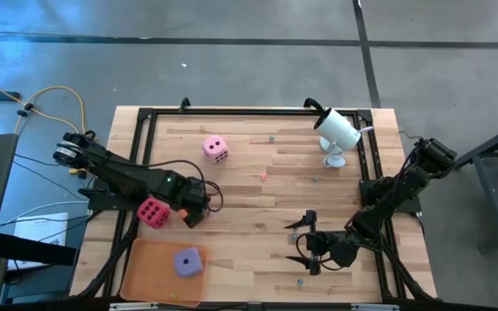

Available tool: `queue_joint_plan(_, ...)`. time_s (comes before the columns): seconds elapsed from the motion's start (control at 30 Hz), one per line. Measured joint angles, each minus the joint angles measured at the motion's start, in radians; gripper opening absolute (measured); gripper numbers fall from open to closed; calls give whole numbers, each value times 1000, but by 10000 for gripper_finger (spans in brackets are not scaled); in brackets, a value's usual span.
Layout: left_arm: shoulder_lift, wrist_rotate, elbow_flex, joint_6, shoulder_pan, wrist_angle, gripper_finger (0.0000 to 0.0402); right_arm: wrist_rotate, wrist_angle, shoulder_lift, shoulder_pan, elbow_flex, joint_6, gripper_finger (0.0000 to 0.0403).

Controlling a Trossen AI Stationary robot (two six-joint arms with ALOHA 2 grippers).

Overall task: Pick & Place Dice
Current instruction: Put the large orange dice into the orange bin

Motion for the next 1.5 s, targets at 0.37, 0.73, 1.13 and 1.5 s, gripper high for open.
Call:
queue_joint_plan(0.37, 0, 50, 0, 30, 0, 13, 375, 0, 0, 0, 0, 0, 0, 398)
queue_joint_plan(0.73, -2, 13, -39, -5, 13, 33, 375, 0, 0, 0, 0, 0, 0, 398)
queue_joint_plan(1.13, -2, 4, -75, -8, 20, 88, 375, 0, 0, 0, 0, 0, 0, 398)
queue_joint_plan(1.5, 3, 2, -77, -16, -9, 118, 375, 0, 0, 0, 0, 0, 0, 398)
